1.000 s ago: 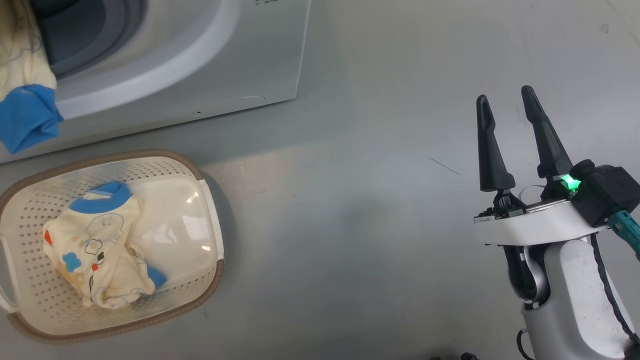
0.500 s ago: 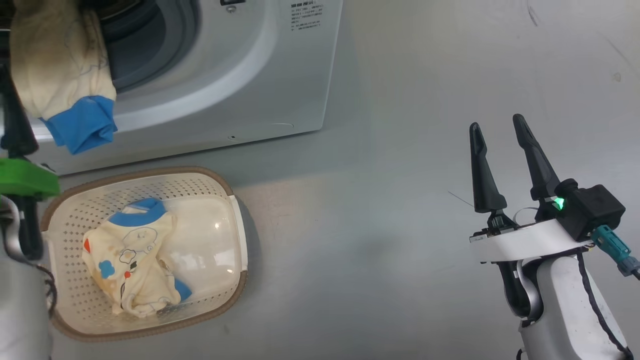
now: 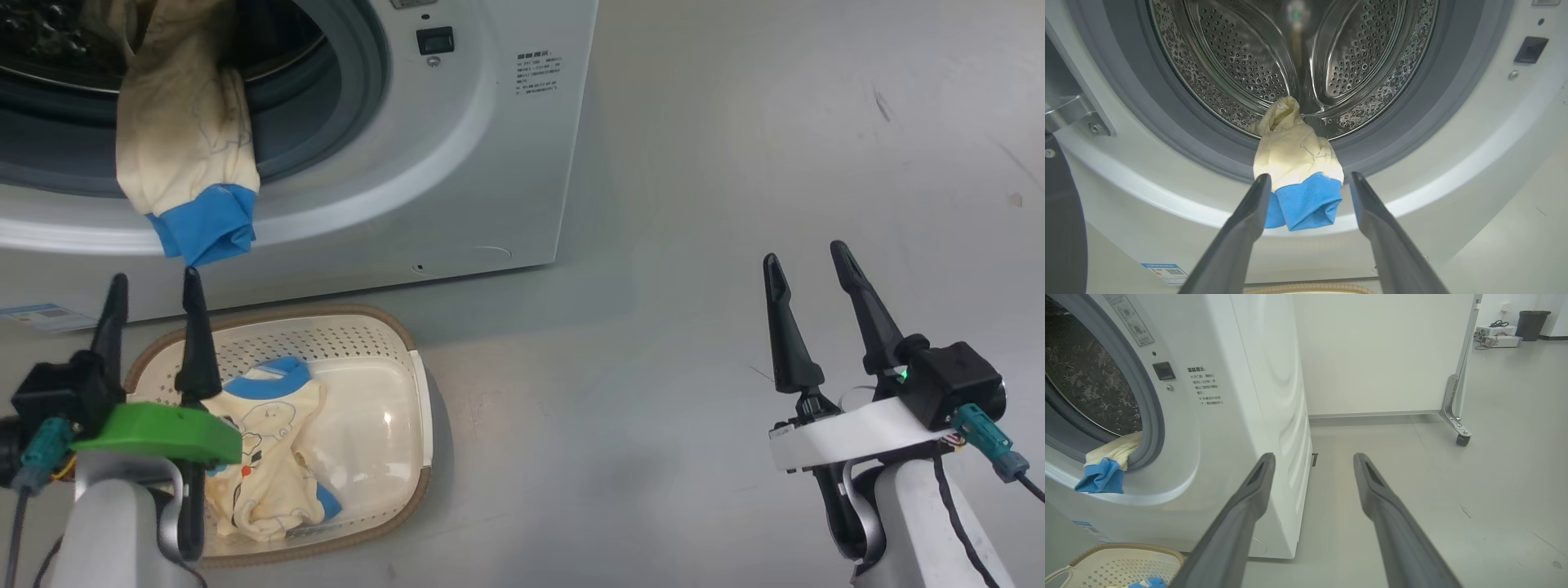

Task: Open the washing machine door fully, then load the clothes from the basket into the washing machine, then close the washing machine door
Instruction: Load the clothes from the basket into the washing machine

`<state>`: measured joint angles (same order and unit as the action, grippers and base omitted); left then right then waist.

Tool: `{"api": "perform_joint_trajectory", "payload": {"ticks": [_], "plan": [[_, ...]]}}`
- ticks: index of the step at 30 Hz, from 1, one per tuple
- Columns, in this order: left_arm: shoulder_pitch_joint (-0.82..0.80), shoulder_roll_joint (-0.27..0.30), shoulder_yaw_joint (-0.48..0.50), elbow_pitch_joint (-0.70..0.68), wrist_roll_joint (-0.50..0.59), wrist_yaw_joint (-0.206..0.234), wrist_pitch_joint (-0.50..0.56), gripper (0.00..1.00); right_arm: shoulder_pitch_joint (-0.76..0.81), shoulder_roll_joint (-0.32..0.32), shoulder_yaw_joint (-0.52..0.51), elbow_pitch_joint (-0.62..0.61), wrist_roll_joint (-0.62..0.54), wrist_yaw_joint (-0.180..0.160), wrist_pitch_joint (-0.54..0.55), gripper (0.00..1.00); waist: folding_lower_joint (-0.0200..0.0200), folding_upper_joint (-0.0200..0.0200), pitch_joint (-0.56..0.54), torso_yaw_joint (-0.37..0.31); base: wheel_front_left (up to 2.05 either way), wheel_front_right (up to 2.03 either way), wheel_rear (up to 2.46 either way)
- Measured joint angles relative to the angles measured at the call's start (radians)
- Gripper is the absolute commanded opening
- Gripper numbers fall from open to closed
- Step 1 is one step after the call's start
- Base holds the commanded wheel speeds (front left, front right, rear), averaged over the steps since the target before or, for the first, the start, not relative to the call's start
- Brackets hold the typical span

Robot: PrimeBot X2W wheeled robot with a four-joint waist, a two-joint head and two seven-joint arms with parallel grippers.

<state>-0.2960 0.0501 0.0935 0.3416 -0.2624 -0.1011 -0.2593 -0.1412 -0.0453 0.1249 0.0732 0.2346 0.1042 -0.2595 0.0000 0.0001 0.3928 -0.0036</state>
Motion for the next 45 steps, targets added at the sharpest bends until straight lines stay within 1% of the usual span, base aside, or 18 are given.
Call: {"api": "perform_joint_trajectory", "payload": {"ticks": [7, 19, 26, 38, 39, 45], "plan": [[0.111, -0.003, -0.032, -0.006, 0.009, 0.0, 0.0, 1.0, 0.044, 0.0, 0.001, 0.023, -0.007, 0.0, 0.0, 1.0, 0.0, 0.0, -0.057, 0.014, 0.0, 0.0, 0.0], [0.212, -0.004, -0.06, -0.034, 0.021, 0.01, 0.002, 1.0, 0.102, 0.001, 0.009, 0.041, -0.008, 0.0, 0.0, 1.0, 0.0, 0.0, -0.142, 0.024, 0.0, 0.0, 0.0], [0.243, -0.004, -0.064, -0.066, 0.034, 0.026, 0.002, 1.0, 0.133, 0.002, 0.014, 0.043, -0.008, 0.0, 0.0, 1.0, 0.0, 0.0, -0.179, 0.026, 0.0, 0.0, 0.0], [0.26, -0.004, -0.072, -0.104, 0.034, 0.036, 0.002, 1.0, 0.135, 0.002, 0.013, 0.042, -0.008, -0.001, 0.0, 1.0, 0.0, 0.0, -0.196, 0.024, 0.0, 0.0, 0.0], [0.262, -0.004, -0.074, -0.112, 0.034, 0.043, 0.002, 1.0, 0.138, 0.002, 0.013, 0.042, -0.008, -0.001, 0.0, 1.0, 0.0, 0.0, -0.2, 0.024, 0.0, 0.0, 0.0], [0.281, -0.004, -0.086, -0.123, 0.034, 0.045, 0.002, 1.0, 0.155, 0.002, 0.016, 0.042, -0.008, -0.001, 0.0, 1.0, 0.0, 0.0, -0.207, 0.022, 0.0, 0.0, 0.0]]}}
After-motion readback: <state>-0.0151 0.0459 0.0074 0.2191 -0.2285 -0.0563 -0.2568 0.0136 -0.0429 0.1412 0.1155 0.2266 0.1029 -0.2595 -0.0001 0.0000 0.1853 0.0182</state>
